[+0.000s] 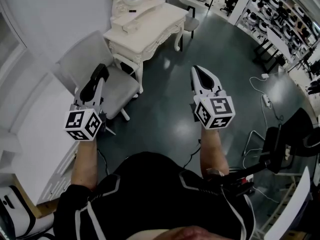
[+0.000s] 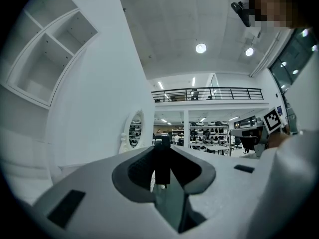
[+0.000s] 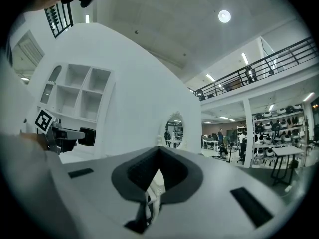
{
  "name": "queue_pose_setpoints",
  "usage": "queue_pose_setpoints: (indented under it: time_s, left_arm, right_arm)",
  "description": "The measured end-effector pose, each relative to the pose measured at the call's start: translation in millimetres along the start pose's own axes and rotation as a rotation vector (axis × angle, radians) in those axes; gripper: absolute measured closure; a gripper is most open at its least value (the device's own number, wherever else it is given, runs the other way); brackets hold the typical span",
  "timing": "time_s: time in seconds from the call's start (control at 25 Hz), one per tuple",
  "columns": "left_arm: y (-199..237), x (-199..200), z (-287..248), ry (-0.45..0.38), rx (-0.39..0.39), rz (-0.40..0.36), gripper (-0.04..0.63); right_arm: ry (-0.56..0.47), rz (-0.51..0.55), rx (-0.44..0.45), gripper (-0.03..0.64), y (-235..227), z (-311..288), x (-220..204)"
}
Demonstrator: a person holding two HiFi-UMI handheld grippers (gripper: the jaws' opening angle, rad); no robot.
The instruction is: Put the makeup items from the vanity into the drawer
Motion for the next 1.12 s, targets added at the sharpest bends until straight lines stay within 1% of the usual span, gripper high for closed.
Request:
queue_pose_setpoints:
  time_s: [0.24,0.36,0.52,0.64,0.72,0.8,0.92,1.12]
  left_arm:
    - [-16,-2,-18,0.008,0.005,0.001,0.503]
    - [-28,-5,-30,0.008,0.004,-0.002,0.503]
    - [-47,-7,-45,0.001,0.004,-0.02,0.503]
    - [-58,-9,-60,-0.001,0.001,-0.023,0.503]
    - [-61,-13,-71,0.012,-0.005,-0.025,0.503]
    - [-61,-16,-82,0.024,-0.011,-0.028,0.503]
    - [-55,-17,-105,0.02,-0.017,-0.022,0.503]
    - [-29,-23,-145,0.01,-0.031,-0.013,0.503]
  right_arm:
    - [0.004,0.006,0.018,0.612,-17,8,-9]
    - [0.015,0.006,0.021,0.612,-33,12,-16]
    - [0.003,0.013,0.028,0.612,-55,19,-20]
    - [0.001,0.009,0.034,0.612,-70,14,-25]
    - [0.007,0.001,0.041,0.612,-75,7,-30]
    - [0.008,-0.001,0.046,0.612,-80,-1,-32]
    - [0.007,0.0,0.036,0.612,-94,-19,-33]
    - [0.013,0.016,0.014,0.612,-106,-60,-35]
Point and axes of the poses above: the fingertips, and each gripper's own axes: z backward along the fingers, y to its left, x out of its top, the point moved 1 cm from there along z, backward along the fingers, and after that the axes turned 10 degrees about -x, right-handed, at the moved point
